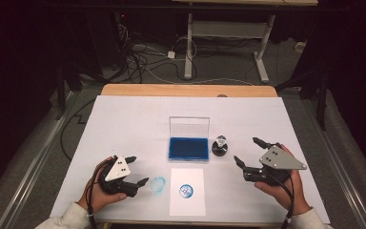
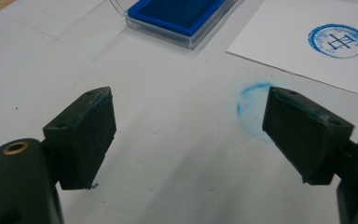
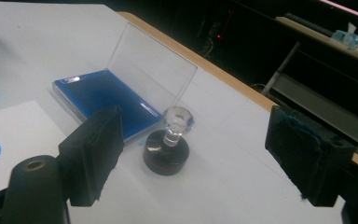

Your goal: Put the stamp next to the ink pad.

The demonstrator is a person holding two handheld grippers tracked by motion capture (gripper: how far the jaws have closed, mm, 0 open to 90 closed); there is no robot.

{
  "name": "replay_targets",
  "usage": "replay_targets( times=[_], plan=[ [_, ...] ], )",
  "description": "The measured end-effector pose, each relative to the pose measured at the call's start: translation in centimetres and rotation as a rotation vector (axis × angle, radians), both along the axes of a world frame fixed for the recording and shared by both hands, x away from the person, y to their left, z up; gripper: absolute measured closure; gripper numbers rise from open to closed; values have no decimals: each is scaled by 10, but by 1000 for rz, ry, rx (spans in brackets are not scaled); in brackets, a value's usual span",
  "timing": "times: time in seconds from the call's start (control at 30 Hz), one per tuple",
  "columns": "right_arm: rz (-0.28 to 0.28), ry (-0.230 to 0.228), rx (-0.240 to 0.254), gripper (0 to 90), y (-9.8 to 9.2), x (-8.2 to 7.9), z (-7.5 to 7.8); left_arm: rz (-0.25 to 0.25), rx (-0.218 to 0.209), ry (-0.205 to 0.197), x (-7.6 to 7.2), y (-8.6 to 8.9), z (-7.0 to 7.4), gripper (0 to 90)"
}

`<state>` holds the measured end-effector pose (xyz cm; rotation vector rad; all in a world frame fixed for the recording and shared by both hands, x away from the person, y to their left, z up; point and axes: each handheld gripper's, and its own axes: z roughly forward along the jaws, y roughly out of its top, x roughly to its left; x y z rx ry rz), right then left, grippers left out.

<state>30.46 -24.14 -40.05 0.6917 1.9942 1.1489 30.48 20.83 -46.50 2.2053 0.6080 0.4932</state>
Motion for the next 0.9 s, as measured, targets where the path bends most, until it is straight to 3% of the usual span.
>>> replay_targets(
  times=[0.53, 0.9],
  plan=[
    [5, 12, 10, 161, -11, -8, -23, 0, 0, -4, 0, 0, 1, 169],
    [-21, 28, 15, 165, -20, -15, -41, -3, -1, -3, 1, -2, 1, 169]
  ],
)
